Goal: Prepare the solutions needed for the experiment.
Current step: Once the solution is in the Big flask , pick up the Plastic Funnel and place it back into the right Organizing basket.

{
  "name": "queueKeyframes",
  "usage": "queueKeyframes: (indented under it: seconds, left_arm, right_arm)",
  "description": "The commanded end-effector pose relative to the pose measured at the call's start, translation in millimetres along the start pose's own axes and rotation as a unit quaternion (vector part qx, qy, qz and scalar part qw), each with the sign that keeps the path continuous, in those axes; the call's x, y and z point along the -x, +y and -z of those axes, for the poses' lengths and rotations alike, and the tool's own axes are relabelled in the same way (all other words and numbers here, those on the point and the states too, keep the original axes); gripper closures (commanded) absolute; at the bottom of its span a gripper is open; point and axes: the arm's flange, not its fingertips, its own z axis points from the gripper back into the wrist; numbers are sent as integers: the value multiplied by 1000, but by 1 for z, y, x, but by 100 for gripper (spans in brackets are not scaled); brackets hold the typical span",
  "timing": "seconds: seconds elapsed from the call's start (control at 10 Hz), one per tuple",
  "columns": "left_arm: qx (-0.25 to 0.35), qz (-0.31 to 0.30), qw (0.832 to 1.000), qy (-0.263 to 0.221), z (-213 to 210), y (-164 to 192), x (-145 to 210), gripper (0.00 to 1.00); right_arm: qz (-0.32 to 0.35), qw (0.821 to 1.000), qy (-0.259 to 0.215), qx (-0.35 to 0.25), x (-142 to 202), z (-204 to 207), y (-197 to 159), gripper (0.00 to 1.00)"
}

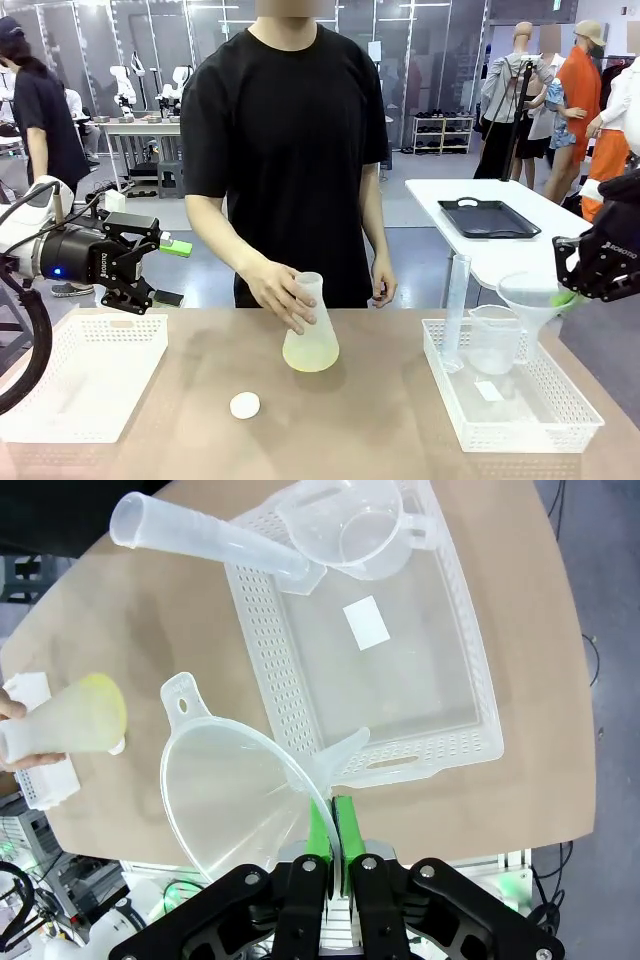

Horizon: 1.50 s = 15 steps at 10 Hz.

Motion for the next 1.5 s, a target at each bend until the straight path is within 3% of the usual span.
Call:
queueKeyframes:
  seconds: [0.0,0.4,0.8,1.1,1.4]
  left_arm:
    - [14,-2,1000,-4,2,-3,0,0]
    - [14,-2,1000,-4,2,-3,0,0]
    - [14,-2,1000,-4,2,-3,0,0]
    - [14,-2,1000,-4,2,-3,0,0]
    - [14,-2,1000,-4,2,-3,0,0]
  right_arm:
    - [34,998,42,18,-25,31,7,96]
    - [64,991,108,38,-50,76,28,96]
    - [104,983,135,70,-62,111,38,96]
    - [133,978,138,87,-63,124,35,83]
    - [150,974,139,95,-63,130,29,55]
